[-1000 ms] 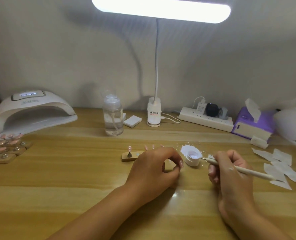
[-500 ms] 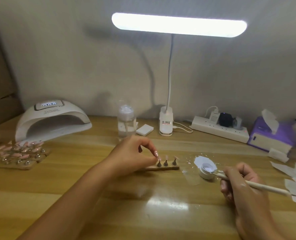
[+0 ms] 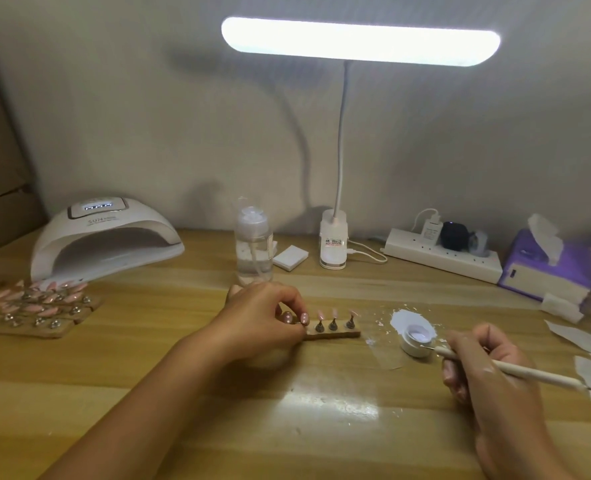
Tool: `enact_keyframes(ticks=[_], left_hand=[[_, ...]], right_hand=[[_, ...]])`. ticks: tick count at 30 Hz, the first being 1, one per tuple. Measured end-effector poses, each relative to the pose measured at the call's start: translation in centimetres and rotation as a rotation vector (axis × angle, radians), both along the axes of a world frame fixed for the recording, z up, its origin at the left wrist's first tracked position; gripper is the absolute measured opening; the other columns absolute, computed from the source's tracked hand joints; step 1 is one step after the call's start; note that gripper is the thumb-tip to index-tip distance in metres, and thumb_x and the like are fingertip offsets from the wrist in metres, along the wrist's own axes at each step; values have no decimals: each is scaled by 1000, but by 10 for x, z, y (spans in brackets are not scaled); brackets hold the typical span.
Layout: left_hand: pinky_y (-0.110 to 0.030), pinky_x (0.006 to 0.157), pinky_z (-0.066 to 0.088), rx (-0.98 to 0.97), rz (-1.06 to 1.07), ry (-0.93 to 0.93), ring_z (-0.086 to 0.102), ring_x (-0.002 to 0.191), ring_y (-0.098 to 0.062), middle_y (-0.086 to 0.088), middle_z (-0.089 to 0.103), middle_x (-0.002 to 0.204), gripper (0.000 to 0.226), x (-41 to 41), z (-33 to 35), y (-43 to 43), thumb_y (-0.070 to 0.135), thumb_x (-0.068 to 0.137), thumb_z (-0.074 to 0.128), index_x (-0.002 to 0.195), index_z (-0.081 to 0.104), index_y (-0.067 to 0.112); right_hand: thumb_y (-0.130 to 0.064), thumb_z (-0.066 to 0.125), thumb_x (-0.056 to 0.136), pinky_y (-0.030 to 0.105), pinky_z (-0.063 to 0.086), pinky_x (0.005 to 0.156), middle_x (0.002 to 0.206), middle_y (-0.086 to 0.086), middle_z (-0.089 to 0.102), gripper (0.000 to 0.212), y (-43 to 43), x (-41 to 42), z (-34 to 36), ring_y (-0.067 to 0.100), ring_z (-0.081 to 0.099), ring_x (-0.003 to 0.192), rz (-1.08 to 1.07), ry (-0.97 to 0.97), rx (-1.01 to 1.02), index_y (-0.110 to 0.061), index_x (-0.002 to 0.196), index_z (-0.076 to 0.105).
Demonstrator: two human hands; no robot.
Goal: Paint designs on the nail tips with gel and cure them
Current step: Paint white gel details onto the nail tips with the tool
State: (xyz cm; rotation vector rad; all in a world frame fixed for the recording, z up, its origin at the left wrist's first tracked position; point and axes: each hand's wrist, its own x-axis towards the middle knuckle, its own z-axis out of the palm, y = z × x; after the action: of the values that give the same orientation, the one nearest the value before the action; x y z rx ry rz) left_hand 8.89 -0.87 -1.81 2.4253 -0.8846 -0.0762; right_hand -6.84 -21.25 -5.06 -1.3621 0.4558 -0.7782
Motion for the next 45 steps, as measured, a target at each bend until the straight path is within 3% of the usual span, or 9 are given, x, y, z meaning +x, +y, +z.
enact_keyframes(ticks=[2,7,13,16,19,24,35,41,45], left_hand=[[-33,98,39,-12,-35,30,59,87,1,14,69,91,8,2,-1,1,36,80,73,84,67,33],[-28,85,51,30,-87,110,57,90,-1,17,62,100,29,7,-4,6,40,73,80,99,65,38],[-14,66,40,-29,-89,147,56,77,4,17,61,85,25,16,-13,10,42,70,83,90,68,39],[-19,69,47,-105,-120,127,57,76,0,15,65,86,21,15,-17,9,36,72,83,89,70,37],[-25,75,51,-144,-129,-77,57,85,-1,18,64,89,16,10,-21,5,34,77,78,90,69,35],[-31,79,49,-191,-154,-230,55,88,-4,18,61,90,16,2,-25,2,34,78,73,92,66,34],[-27,77,51,-119,-68,-182,57,87,2,24,64,87,14,14,-22,11,42,77,70,90,67,38],[-33,84,55,-123,-1,89,63,81,1,16,68,84,21,30,-18,21,35,69,83,86,71,39],[-34,92,52,-82,-9,100,60,100,-1,21,64,101,36,31,-14,22,44,66,84,96,64,44]], right_hand=[[-3,56,94,13,23,32,40,3,46,39,0,-1,0,6,29,33,-1,0,-5,-18,63,38],[-2,56,92,15,26,33,41,5,46,41,1,-2,1,7,31,35,16,10,-26,-19,58,42],[-4,57,93,16,27,34,42,4,47,35,1,-3,1,7,34,37,12,22,-41,-15,63,42],[-5,58,93,15,29,34,42,3,48,33,2,-3,1,6,36,37,8,20,-60,-13,64,43],[-9,60,95,14,30,34,42,3,49,33,5,-4,3,5,37,35,21,-10,-74,-12,67,42],[-32,67,89,14,31,36,45,5,48,33,10,-6,5,7,39,38,62,-24,-161,-18,66,48],[-29,66,92,13,28,35,44,4,47,38,9,-4,4,6,36,35,53,6,-185,-23,60,47],[-26,66,93,14,28,35,44,2,47,34,6,-1,1,5,35,37,35,0,-150,-10,71,45],[-27,66,92,15,29,35,44,2,46,35,6,0,0,6,35,37,22,-6,-143,-5,74,46]])
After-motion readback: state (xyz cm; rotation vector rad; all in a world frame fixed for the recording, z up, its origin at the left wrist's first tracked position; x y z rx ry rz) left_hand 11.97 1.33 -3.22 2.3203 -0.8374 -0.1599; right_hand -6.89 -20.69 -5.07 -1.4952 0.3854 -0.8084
